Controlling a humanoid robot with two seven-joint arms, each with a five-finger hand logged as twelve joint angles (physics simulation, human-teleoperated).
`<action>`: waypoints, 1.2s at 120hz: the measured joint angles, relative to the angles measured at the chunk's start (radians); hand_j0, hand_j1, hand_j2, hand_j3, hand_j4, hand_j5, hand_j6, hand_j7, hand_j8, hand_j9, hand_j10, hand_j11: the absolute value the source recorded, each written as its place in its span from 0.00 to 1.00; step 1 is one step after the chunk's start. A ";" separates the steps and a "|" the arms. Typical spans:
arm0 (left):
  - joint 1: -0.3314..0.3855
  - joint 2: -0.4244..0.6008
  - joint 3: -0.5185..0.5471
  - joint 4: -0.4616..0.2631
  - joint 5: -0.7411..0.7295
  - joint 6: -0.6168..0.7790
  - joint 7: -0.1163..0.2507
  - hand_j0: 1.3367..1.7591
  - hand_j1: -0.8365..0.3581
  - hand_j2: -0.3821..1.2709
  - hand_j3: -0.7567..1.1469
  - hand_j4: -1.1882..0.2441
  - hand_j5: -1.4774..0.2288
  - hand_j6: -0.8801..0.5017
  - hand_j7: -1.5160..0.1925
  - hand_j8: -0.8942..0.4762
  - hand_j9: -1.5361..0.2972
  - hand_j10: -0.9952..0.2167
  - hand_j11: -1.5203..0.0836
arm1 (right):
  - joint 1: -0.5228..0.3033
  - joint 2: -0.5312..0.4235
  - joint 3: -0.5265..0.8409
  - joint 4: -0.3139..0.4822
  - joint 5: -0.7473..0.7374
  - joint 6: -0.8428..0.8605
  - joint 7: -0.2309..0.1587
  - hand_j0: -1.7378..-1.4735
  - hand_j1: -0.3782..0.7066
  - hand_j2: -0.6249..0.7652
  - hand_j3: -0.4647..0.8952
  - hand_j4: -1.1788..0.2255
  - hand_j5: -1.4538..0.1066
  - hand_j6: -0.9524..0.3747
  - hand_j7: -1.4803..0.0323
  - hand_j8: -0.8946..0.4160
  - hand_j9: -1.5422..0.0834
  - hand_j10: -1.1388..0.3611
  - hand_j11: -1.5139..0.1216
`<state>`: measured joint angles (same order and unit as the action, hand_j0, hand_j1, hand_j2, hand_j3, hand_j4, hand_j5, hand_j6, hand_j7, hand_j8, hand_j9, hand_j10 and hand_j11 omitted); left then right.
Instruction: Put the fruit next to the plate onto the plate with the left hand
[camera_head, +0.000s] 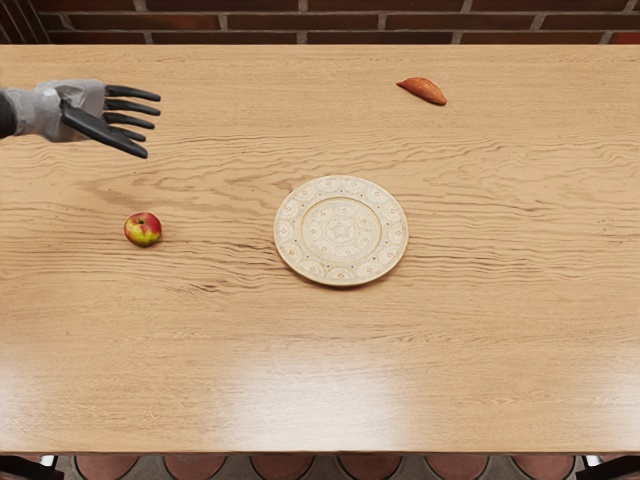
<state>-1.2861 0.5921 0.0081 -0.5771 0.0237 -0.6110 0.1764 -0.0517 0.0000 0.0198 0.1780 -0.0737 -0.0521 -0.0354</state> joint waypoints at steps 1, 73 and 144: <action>0.000 0.000 0.000 0.000 0.000 0.000 0.000 0.76 0.75 0.26 0.40 0.66 0.68 0.46 0.70 0.47 0.66 0.62 0.75 | 0.000 0.000 0.000 0.000 0.000 0.000 0.000 0.30 0.06 0.45 0.34 0.82 0.91 0.70 0.96 0.66 0.93 0.74 0.91; -0.125 0.000 0.000 -0.200 0.415 0.000 0.121 0.76 0.75 0.26 0.40 0.66 0.68 0.46 0.70 0.47 0.66 0.62 0.75 | 0.000 0.000 0.000 0.001 0.001 0.001 -0.006 0.30 0.06 0.45 0.34 0.82 0.91 0.70 0.96 0.66 0.93 0.74 0.91; -0.448 0.074 0.548 -0.776 0.637 0.488 0.132 0.76 0.75 0.26 0.40 0.66 0.68 0.46 0.70 0.47 0.66 0.62 0.75 | 0.000 0.000 0.000 0.001 0.001 0.001 -0.006 0.30 0.06 0.45 0.34 0.82 0.91 0.70 0.96 0.66 0.93 0.74 0.91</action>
<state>-1.7343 0.6658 0.5559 -1.3536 0.6605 -0.1227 0.3084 -0.0521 0.0000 0.0200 0.1793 -0.0730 -0.0510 -0.0414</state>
